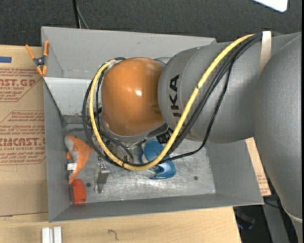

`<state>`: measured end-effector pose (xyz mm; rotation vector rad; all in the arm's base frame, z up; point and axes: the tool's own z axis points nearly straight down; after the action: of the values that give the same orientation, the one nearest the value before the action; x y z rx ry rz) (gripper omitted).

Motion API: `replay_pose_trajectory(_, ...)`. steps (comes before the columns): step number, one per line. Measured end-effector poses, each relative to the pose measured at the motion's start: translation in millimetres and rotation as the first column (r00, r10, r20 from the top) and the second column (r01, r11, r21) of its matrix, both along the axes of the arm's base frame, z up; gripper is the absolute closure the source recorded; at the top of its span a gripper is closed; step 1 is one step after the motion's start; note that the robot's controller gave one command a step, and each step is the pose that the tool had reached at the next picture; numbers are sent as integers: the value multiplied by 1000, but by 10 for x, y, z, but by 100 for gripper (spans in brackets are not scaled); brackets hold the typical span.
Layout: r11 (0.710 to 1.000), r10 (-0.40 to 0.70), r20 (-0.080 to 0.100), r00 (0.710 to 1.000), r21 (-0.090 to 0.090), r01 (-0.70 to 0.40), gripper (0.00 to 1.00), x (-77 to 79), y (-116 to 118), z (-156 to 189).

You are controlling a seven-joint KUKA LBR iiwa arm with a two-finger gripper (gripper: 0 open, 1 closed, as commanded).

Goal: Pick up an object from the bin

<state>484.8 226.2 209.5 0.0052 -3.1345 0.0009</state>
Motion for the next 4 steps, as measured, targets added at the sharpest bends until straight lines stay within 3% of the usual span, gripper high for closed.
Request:
replay_pose_trajectory(1, 1000, -3, 7, 1000, 2, 2, 0, 21, -10, 37)
replay_pose_trajectory(2, 999, 49, 10, 999, 2, -49, 0, 122, 9, -207)
replay_pose_trajectory(3, 990, 142, 7, 990, 1, -142, 0, 346, 195, -256)
replay_pose_trajectory(4, 996, 84, 33, 996, 14, -84, 100, 533, 129, -1311)
